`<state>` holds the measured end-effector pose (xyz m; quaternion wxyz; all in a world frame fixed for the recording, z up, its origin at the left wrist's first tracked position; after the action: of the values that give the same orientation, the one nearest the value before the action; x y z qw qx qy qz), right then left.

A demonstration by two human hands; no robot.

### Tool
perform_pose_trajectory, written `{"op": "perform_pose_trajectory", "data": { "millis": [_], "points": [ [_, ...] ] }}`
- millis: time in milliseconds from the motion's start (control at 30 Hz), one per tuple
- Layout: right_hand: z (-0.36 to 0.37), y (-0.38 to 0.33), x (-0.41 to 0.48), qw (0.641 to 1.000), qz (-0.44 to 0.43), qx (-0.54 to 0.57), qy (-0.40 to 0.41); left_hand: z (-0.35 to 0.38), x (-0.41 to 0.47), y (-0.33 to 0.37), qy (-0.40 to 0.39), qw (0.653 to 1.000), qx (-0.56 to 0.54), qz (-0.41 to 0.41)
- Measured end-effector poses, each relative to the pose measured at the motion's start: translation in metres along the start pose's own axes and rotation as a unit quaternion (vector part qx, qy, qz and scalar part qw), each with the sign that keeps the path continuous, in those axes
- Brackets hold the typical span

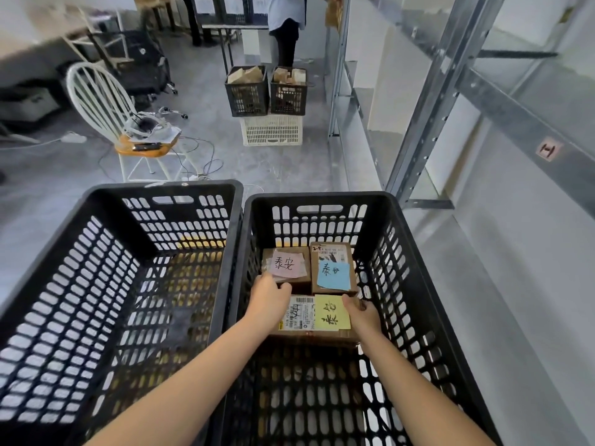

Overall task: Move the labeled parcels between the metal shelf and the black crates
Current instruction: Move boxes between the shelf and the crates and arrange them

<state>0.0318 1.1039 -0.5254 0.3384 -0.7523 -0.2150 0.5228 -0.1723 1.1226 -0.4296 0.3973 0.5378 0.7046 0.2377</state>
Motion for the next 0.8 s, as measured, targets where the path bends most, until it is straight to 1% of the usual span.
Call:
{"op": "perform_pose_trajectory", "data": {
  "millis": [67,167,300,467,567,667,733,800],
  "points": [
    [0.001,-0.011,-0.004,0.996,-0.035,-0.075,0.022,-0.002,-0.001,0.003,0.001,1.0,0.011,0.024],
    [-0.006,-0.029,-0.016,0.975,-0.109,-0.184,0.061,-0.009,-0.001,0.011,0.001,0.997,0.042,0.062],
    [-0.022,-0.062,-0.045,0.944,-0.221,-0.239,0.052,-0.023,-0.007,0.031,0.004,0.988,0.083,0.128],
    [-0.033,-0.105,-0.102,0.875,-0.323,-0.356,0.058,-0.036,-0.021,0.051,-0.027,0.973,0.093,0.208],
    [-0.033,-0.126,-0.144,0.843,-0.365,-0.389,0.072,-0.049,-0.03,0.061,-0.041,0.954,0.117,0.273],
    [-0.032,-0.14,-0.183,0.816,-0.394,-0.407,0.114,-0.068,-0.038,0.069,-0.045,0.925,0.144,0.35],
    [-0.03,-0.142,-0.207,0.81,-0.387,-0.419,0.141,-0.081,-0.044,0.07,-0.047,0.908,0.157,0.385],
    [-0.028,-0.138,-0.23,0.812,-0.369,-0.424,0.158,-0.093,-0.052,0.07,-0.046,0.892,0.163,0.419]
  ]
}}
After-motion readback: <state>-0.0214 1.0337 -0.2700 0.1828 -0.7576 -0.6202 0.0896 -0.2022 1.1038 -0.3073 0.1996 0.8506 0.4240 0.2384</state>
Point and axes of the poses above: each hand's wrist, its own x-axis towards the middle knuckle, its own z-axis out of the palm, y = z × x, the point moved 1 cm from there along x, towards the middle knuckle, and after that the axes turned 1 degree about -y, right-handed, at the moved point
